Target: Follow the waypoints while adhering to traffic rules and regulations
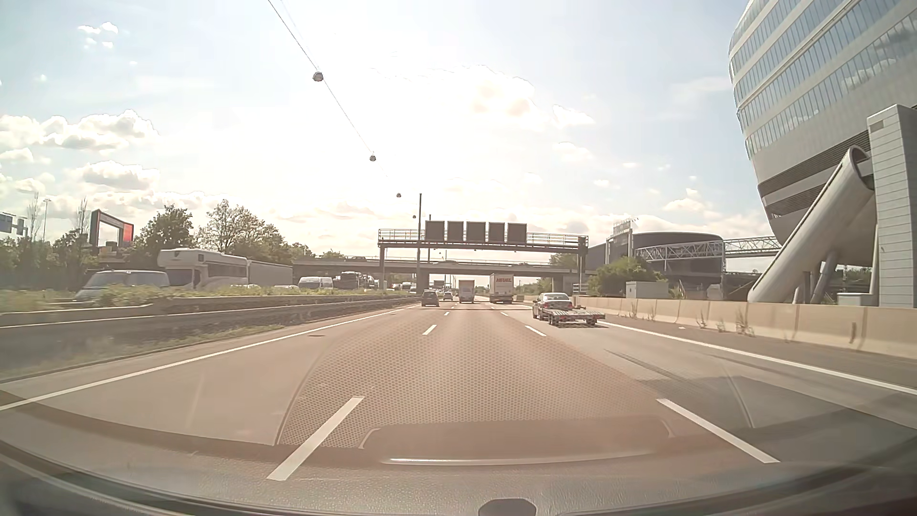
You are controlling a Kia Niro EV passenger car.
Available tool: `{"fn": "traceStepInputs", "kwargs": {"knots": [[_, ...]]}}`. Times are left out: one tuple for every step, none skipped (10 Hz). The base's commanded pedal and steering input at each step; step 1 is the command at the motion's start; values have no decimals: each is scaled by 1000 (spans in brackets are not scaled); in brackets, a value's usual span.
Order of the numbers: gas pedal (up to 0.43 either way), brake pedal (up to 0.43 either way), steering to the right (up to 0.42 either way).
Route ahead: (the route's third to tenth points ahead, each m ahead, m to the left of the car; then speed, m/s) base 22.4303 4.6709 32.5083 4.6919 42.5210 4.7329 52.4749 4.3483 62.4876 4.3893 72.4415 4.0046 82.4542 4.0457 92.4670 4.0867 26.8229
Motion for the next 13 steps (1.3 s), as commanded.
{"fn": "traceStepInputs", "kwargs": {"knots": [[228, 0, 2], [228, 0, 2], [228, 0, 4], [228, 0, 4], [228, 0, 4], [228, 0, 4], [228, 0, 4], [228, 0, 3], [228, 0, 0], [228, 0, -1], [228, 0, -1], [228, 0, -1], [228, 0, -1]]}}
